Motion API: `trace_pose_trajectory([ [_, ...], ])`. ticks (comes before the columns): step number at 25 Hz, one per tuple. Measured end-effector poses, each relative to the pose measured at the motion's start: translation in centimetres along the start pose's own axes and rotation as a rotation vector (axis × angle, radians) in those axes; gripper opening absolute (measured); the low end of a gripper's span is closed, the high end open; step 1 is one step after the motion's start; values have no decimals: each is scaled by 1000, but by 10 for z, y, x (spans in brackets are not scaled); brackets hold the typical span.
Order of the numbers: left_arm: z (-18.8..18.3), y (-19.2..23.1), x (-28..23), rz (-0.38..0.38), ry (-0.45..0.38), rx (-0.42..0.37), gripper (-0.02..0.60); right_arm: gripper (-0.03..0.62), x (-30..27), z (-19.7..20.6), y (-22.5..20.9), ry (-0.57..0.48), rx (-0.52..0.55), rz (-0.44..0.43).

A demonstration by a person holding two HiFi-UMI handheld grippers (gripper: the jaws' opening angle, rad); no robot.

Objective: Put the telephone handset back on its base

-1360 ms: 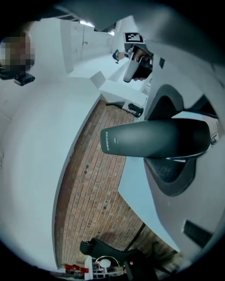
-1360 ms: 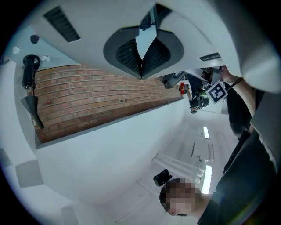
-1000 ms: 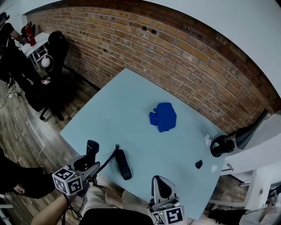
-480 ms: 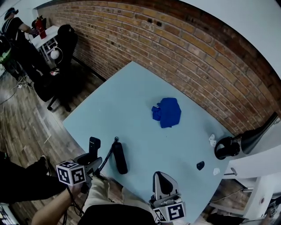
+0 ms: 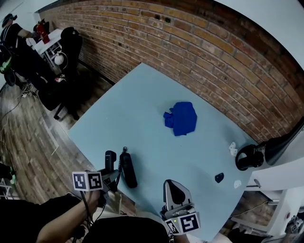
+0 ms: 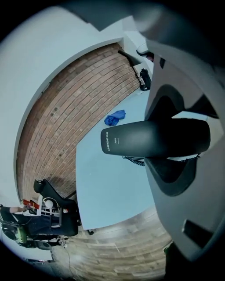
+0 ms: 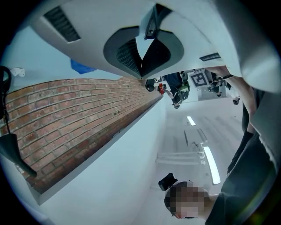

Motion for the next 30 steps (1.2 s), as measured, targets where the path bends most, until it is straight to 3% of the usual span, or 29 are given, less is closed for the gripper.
trace_pose_trajectory([
  [10,7,11,-55,-55,74,197,278,14,-11,4,-26,9,-26,-20],
  [18,16,11,-77,-135,106,258,278,14,-6,11,-49,17,-67,-3],
  [30,13,2,-108,-254,126,262,276,14,13,20,-82,14,-126,60],
])
Point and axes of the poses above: the fingertips, and each gripper's own axes: x backward along the fingers, y to its left, z out of its underside, the point moved 6 cm from there along x, backward along the fingers, and after that the axes turned 9 degrees about y, right-handed, at the moved point
